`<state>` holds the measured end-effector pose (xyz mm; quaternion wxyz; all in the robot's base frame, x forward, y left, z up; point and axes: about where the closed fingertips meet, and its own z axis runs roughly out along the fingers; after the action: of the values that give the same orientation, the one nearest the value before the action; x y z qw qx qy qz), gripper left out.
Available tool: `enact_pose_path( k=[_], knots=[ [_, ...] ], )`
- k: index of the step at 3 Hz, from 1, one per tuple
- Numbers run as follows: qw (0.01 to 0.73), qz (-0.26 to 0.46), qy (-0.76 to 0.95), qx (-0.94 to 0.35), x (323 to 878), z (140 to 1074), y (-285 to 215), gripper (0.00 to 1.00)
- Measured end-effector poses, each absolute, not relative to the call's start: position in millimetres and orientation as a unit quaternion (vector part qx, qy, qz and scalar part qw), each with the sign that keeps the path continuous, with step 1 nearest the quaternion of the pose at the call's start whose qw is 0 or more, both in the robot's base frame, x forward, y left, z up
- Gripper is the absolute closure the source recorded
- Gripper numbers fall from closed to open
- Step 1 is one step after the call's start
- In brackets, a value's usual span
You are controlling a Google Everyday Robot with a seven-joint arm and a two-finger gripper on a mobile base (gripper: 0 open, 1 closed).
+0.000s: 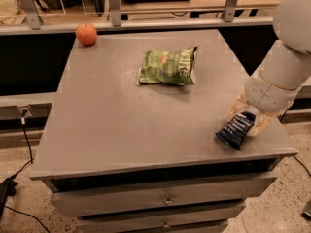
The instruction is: Move rxbar blueberry near apple
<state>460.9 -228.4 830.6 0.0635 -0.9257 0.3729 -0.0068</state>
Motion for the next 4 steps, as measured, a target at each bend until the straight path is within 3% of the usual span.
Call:
enact_pose_path(
  k=[1,3,4],
  knots=[
    [0.153,-0.040,0.350,-0.923,469,863,-224,1.00],
    [0.203,-0.091,0.307,-0.925,511,913,-197,1.00],
    [0.219,-0.132,0.255,-0.933,555,961,-145,1.00]
  ],
)
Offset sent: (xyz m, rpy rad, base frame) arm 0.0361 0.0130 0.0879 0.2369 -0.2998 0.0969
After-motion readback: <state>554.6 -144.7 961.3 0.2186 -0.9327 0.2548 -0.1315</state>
